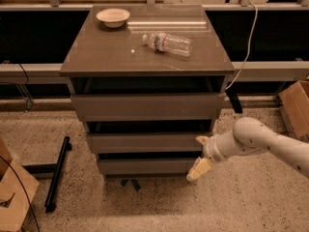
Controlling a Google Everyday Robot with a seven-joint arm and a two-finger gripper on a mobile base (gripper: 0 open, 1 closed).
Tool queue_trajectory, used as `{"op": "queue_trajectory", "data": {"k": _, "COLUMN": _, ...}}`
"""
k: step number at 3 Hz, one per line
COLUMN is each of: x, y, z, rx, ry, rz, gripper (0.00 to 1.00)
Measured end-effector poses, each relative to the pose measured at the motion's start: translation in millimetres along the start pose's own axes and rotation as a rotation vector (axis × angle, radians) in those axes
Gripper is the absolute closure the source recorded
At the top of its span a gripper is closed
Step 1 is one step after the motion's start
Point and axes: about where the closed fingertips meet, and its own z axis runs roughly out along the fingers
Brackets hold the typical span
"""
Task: Open bottom drawer
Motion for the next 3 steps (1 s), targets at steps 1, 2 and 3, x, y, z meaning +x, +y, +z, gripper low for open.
{"op": "queue_trajectory", "data": {"k": 1, "x": 23, "y": -6, "z": 31, "rx": -0.023, "ry": -0.030, "rz": 0.029, "gripper": 0.00}}
{"op": "queue_trajectory", "data": {"k": 2, "x": 27, "y": -3, "z": 38, "rx": -0.033, "ry": -0.031, "rz": 0.036, "gripper": 0.00}}
{"op": "queue_trajectory", "data": {"k": 3, "x": 31, "y": -1, "z": 46, "rx": -0.050, "ry": -0.011, "rz": 0.039, "gripper": 0.00}}
